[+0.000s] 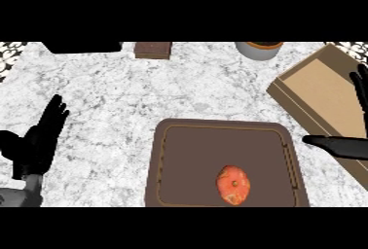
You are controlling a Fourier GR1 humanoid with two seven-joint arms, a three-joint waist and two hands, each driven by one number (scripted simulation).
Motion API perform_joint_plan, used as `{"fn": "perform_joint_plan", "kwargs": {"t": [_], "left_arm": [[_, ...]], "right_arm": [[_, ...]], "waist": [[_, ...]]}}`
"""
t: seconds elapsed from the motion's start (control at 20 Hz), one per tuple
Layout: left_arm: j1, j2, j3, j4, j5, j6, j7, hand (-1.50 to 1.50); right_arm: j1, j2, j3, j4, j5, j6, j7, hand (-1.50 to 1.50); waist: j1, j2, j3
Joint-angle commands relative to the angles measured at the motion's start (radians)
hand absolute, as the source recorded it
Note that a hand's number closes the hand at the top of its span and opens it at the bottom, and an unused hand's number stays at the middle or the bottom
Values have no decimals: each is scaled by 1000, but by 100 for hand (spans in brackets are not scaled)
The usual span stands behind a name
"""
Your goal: Pick the squash from the tray and place it in the cardboard box
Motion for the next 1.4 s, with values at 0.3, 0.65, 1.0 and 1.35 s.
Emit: {"fn": "perform_joint_plan", "kwargs": {"t": [0.3,0.65,1.0,1.35], "left_arm": [[115,10,52,-176,139,-79,81,0],[53,22,63,-135,139,-100,91,0],[76,40,57,-205,141,-111,136,0],[65,16,39,-218,122,-112,160,0]], "right_arm": [[445,38,198,-484,358,-98,-191,-150],[497,-257,227,-572,649,61,216,-150],[446,-334,368,-711,720,278,642,-150],[127,-152,614,-640,677,411,1076,-150]], "waist": [[28,10,2],[27,21,-7],[71,24,-2],[83,26,0]]}}
